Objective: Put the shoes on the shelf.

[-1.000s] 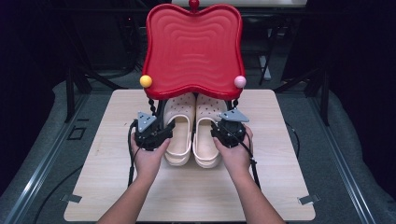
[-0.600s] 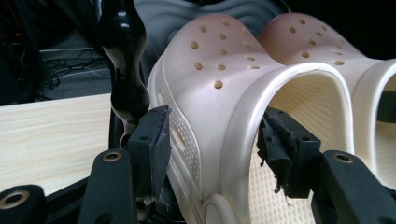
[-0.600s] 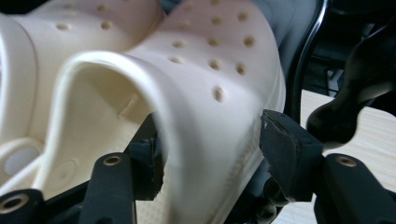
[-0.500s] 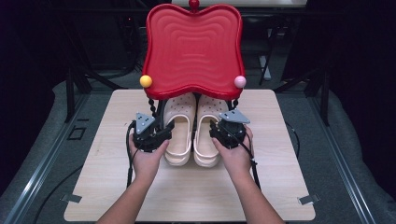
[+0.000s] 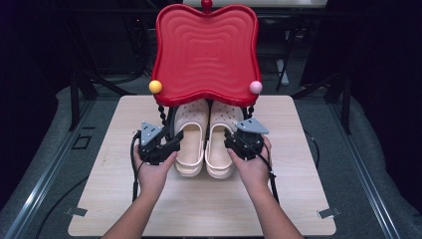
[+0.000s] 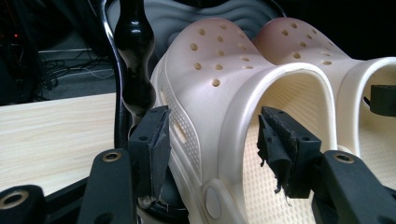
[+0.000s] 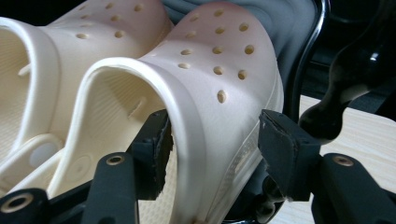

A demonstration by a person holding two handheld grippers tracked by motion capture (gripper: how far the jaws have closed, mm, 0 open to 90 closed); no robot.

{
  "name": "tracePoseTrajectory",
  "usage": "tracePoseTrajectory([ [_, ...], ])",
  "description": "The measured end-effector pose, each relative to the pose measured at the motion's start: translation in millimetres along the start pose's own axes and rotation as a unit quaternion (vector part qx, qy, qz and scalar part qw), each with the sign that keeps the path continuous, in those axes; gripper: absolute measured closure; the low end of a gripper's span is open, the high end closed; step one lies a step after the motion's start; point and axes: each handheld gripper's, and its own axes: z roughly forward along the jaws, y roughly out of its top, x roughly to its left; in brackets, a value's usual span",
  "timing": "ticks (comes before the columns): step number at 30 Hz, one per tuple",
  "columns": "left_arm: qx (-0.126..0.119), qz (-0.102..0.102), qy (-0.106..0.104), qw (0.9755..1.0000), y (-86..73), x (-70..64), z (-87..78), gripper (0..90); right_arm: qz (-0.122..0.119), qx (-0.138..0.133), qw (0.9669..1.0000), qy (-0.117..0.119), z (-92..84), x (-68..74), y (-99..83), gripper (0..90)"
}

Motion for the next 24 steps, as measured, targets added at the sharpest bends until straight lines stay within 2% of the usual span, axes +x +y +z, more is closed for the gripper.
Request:
tracePoseTrajectory([
  [6, -0.003, -0.001, -0.003, 1.0000, -0.5, -1.1, -5.9, 44.4, -0.008, -0.012, 0.9999, 0.000, -5.7, 4.2, 0.7, 44.6],
  [14, -0.005, 0.002, -0.007, 1.0000, -0.2, -1.6, -13.9, 44.7, -0.013, -0.012, 0.9998, 0.006, -9.9, 7.3, 0.6, 44.8],
  [20, -0.009, -0.003, -0.019, 0.9998, 0.3, -1.8, -26.7, 46.4, -0.021, -0.025, 0.9993, 0.016, -21.5, 9.5, 2.2, 46.3],
  [24, -0.009, 0.004, -0.030, 0.9995, -0.4, -3.1, -36.9, 47.6, -0.025, -0.029, 0.9989, 0.026, -33.3, 12.0, 2.4, 48.5],
])
